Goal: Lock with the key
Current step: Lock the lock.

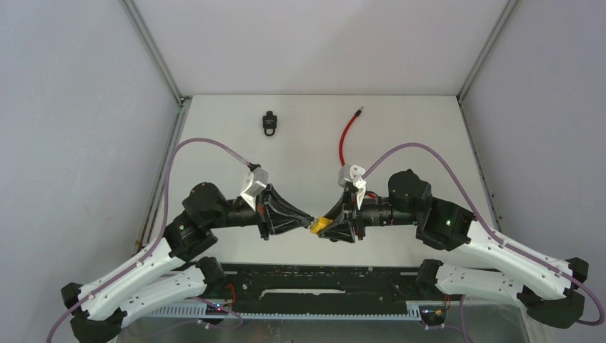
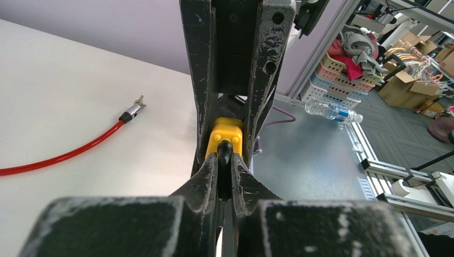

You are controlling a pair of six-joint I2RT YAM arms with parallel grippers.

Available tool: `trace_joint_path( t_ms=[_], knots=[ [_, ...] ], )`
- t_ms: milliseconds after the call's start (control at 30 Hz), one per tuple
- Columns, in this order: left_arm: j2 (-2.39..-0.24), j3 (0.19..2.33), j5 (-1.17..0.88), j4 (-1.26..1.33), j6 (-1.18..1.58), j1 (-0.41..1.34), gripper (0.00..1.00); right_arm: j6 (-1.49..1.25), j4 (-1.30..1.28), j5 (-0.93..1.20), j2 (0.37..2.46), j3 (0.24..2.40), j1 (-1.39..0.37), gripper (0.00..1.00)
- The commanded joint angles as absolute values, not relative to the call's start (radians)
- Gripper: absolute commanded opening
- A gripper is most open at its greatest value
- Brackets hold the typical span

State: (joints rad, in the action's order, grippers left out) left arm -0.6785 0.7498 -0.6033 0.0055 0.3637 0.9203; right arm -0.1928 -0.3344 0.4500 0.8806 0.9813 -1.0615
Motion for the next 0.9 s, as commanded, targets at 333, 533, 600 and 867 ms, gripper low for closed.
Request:
trace_joint_path(
  t_ms=[333,533,600,867],
  knots=[
    [-0.715,0.744,-0.641,0.027,0.378,0.954,0.00,-0.264,-0.060,0.338,0.837,1.038,-1.047,0.00],
    [-0.717,0.725,-0.642,0.037,0.382,0.967,0.00,-0.265,-0.075,0.317,0.795,1.038,-0.995,0.00],
    [-0.716,0.718,-0.642,0.046,0.387,0.973,0.00,-0.258,-0.092,0.323,0.786,1.038,-0.973,0.00],
    [-0.723,0.701,-0.636,0.072,0.400,0.996,0.00,-0.247,-0.133,0.344,0.778,1.038,-0.949,0.00]
  ],
)
